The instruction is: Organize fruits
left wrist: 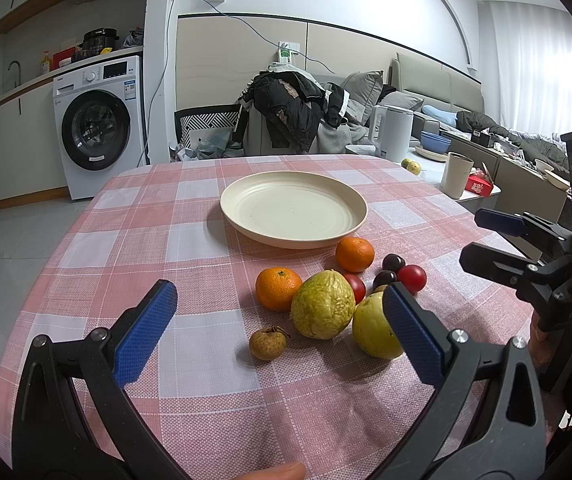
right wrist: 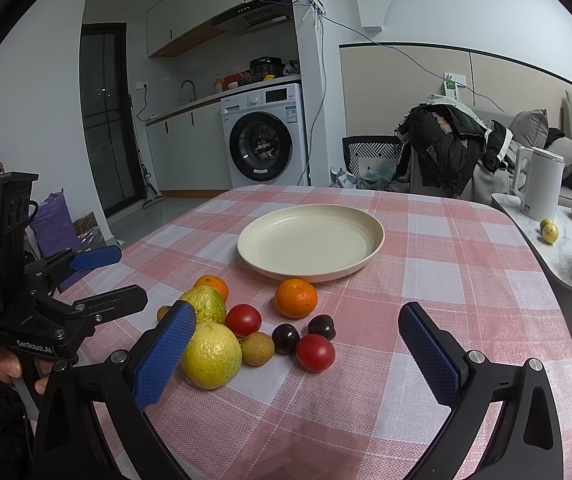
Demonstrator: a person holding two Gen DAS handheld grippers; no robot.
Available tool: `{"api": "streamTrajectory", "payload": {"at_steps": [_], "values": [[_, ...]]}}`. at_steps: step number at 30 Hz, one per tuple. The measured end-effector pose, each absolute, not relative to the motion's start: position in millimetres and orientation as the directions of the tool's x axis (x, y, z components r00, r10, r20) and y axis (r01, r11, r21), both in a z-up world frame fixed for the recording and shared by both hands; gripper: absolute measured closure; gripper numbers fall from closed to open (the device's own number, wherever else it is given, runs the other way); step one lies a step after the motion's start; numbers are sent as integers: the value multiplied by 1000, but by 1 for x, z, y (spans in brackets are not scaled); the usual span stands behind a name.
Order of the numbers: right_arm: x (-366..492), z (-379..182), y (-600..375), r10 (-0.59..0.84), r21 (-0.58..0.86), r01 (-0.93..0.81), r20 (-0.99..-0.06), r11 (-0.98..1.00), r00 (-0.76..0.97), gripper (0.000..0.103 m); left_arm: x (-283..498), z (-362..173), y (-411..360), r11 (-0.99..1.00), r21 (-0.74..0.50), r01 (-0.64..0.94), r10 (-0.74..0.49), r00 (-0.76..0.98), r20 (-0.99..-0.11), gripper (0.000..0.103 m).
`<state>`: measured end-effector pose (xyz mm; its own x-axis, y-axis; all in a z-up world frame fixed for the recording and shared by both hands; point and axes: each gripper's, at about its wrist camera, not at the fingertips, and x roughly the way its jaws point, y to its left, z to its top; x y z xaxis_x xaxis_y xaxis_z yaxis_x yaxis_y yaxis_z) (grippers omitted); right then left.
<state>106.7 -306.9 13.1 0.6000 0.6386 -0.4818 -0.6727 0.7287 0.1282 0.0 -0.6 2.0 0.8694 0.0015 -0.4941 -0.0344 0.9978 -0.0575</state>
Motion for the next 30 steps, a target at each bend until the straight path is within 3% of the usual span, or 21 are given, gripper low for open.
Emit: {"api": "streamTrajectory", "payload": {"at_steps": [14, 25, 28, 29, 30], "values": [[109, 14, -311, 621, 128, -655, -490, 745, 612, 0, 1, 5, -1, 998, -50, -34, 5, 868, -496, 1], [133, 5, -307, 566, 169, -596, -589, 785, 577, 2, 10, -1, -1, 999, -34, -9, -11, 847, -532, 3], [139, 0, -304, 526, 145, -583, -638, 800, 562, 14, 13, -2, -1, 1000, -31, 2, -19, 834, -552, 9], [141, -2, -304, 523, 149, -583, -652, 798, 549, 23, 13, -2, -2, 1000, -26, 1, -16, 833, -552, 9], [144, -7, -303, 524, 167, -586, -677, 793, 517, 24, 13, -3, -1, 1000, -23, 0, -13, 833, -554, 9]]}}
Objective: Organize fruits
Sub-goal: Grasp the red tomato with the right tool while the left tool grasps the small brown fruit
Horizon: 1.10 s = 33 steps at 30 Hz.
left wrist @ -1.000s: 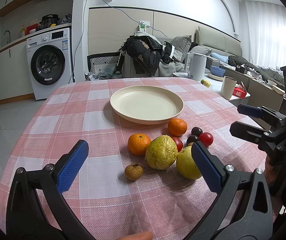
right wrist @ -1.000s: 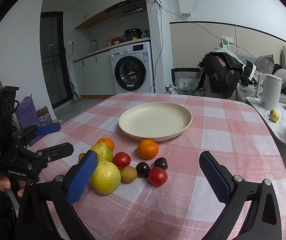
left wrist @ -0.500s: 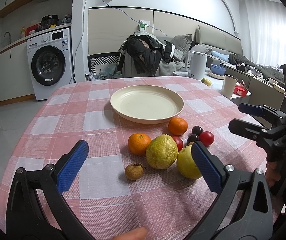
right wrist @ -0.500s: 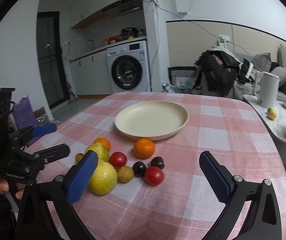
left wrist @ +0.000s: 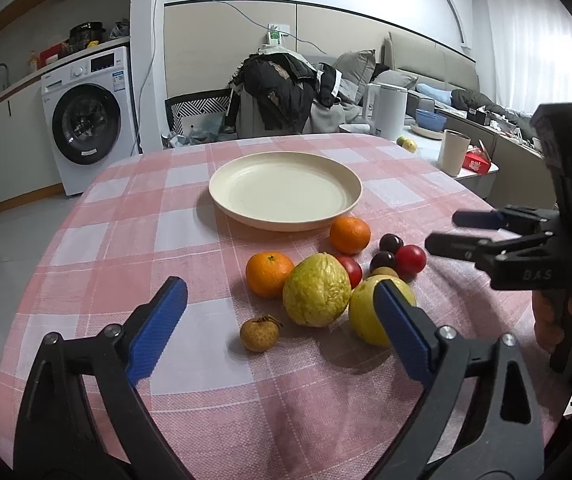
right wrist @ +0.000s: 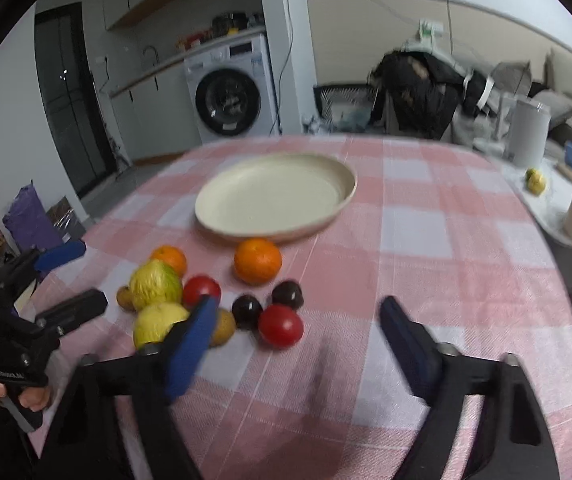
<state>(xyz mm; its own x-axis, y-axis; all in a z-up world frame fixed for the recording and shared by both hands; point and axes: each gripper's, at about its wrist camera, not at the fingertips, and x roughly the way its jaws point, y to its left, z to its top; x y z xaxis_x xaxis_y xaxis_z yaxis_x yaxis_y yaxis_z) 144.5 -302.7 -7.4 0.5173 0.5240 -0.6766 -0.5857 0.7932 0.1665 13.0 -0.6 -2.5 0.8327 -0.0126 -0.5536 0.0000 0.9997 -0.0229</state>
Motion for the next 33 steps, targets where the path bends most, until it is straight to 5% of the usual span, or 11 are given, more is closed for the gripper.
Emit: {"api": "streamTrajectory", "payload": {"at_steps": [12, 19, 25, 33], "values": [[159, -35, -286, 444, 125, -587, -781, 800, 439, 45, 18, -10, 20, 997, -66, -44, -5, 792, -611, 9], [167, -39, -280, 434, 113, -598, -794, 794, 426, 49, 24, -20, 29, 998, -42, -41, 1, 734, -679, 9], [166, -38, -278, 456, 139, -604, -790, 784, 410, 64, 34, -39, 24, 999, -22, -25, 1, 674, -738, 10], [160, -37, -279, 495, 179, -620, -779, 764, 385, 73, 50, -53, 23, 999, -54, -4, -40, 618, -785, 39]]}}
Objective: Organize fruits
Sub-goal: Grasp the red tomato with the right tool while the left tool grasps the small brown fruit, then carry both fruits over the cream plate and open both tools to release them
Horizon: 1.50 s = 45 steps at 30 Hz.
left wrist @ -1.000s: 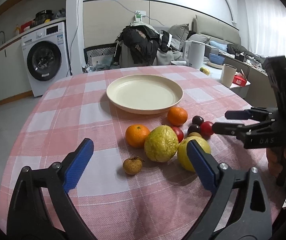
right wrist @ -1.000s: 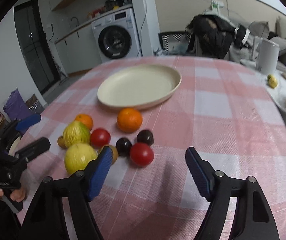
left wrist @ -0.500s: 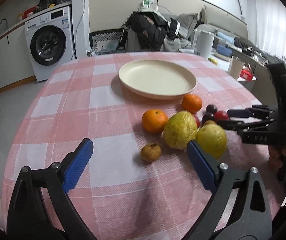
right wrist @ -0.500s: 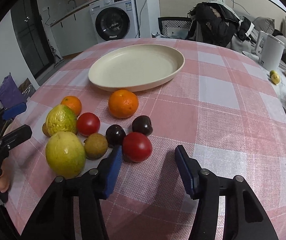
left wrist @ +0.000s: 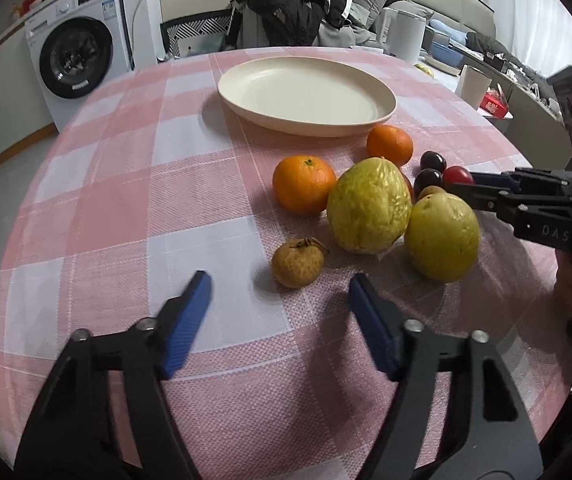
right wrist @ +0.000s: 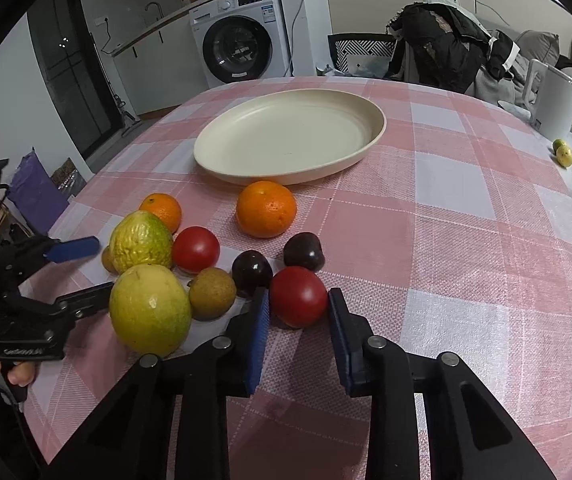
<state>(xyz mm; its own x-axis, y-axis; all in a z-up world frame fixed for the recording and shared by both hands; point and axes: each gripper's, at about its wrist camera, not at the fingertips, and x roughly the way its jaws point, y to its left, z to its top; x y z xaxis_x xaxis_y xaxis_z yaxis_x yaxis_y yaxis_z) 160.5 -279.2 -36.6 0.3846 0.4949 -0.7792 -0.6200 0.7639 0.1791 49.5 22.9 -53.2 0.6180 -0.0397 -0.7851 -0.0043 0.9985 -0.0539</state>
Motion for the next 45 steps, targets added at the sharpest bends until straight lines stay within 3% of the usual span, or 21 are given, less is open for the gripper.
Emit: {"api": "streamTrajectory", "payload": {"at_steps": [2, 7, 9, 16, 32, 45], "values": [[158, -36, -280, 502, 183, -624, -775, 760, 384, 74, 52, -53, 23, 998, -68, 12, -61, 618, -784, 42], [153, -30, -280, 510, 176, -633, -764, 754, 395, 74, 58, -51, 19, 997, -69, 40, -79, 617, -783, 62], [151, -29, -280, 514, 178, -634, -761, 752, 396, 74, 59, -51, 17, 996, -70, 53, -88, 618, -782, 79], [151, -26, -283, 517, 182, -625, -753, 759, 408, 74, 52, -46, 15, 994, -78, 75, -108, 633, -767, 80], [161, 8, -278, 568, 193, -619, -660, 761, 492, 74, 65, 9, 22, 995, -93, 33, -84, 782, -617, 80], [204, 9, -251, 583, 235, -603, -656, 762, 480, 74, 133, 1, 5, 995, -80, 63, -99, 771, -629, 80]]}}
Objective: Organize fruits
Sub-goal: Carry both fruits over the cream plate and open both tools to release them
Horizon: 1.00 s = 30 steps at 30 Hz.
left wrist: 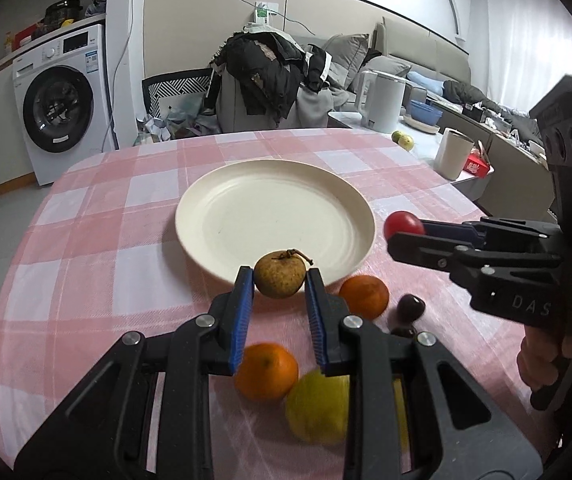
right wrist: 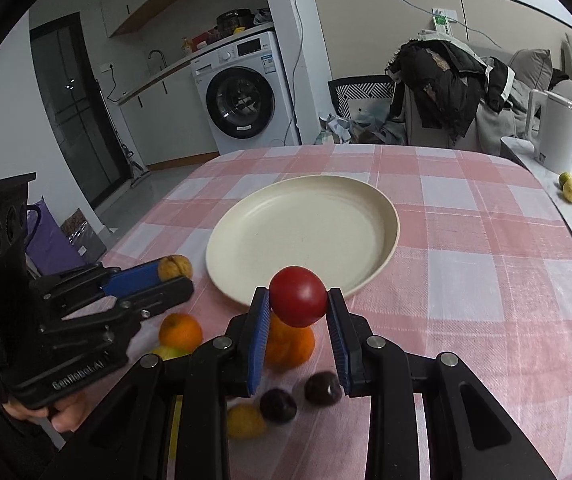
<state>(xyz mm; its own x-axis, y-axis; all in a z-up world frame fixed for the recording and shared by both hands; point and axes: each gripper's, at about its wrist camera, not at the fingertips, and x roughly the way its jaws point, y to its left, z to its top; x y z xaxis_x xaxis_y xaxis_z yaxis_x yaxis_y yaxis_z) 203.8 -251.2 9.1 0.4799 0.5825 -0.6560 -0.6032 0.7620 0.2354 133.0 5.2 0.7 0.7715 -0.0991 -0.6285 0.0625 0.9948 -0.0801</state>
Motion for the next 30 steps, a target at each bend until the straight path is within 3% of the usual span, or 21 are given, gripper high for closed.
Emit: {"api": "streamTrajectory", "payload": {"at_steps": [17, 19, 21, 22, 25, 27, 29, 30], "values": [[245, -16, -228, 538, 250, -549, -708, 797, 458, 73, 187, -32, 9, 997, -66, 26, -64, 721, -689, 80], [242, -14, -227, 530, 230, -559, -711, 797, 462, 67, 187, -32, 9, 998, -67, 20, -60, 723, -688, 80], [235, -8, -227, 521, 192, -573, -699, 797, 490, 51, 183, -29, 9, 998, -58, 8, -45, 732, -680, 79], [231, -4, -229, 520, 179, -576, -686, 798, 508, 49, 181, -27, 9, 999, -51, 4, -38, 738, -674, 79], [222, 4, -242, 525, 180, -568, -664, 803, 532, 30, 169, -20, 10, 999, -42, -10, -20, 754, -657, 62], [215, 9, -253, 523, 178, -556, -644, 812, 558, 8, 158, -14, 10, 999, -49, -15, -20, 770, -637, 32], [209, 13, -260, 510, 167, -541, -635, 824, 580, 4, 144, -8, 10, 999, -45, -17, -15, 785, -619, 17], [205, 15, -266, 512, 169, -541, -633, 824, 581, 2, 139, -6, 11, 999, -38, -17, -9, 790, -613, 16]]}}
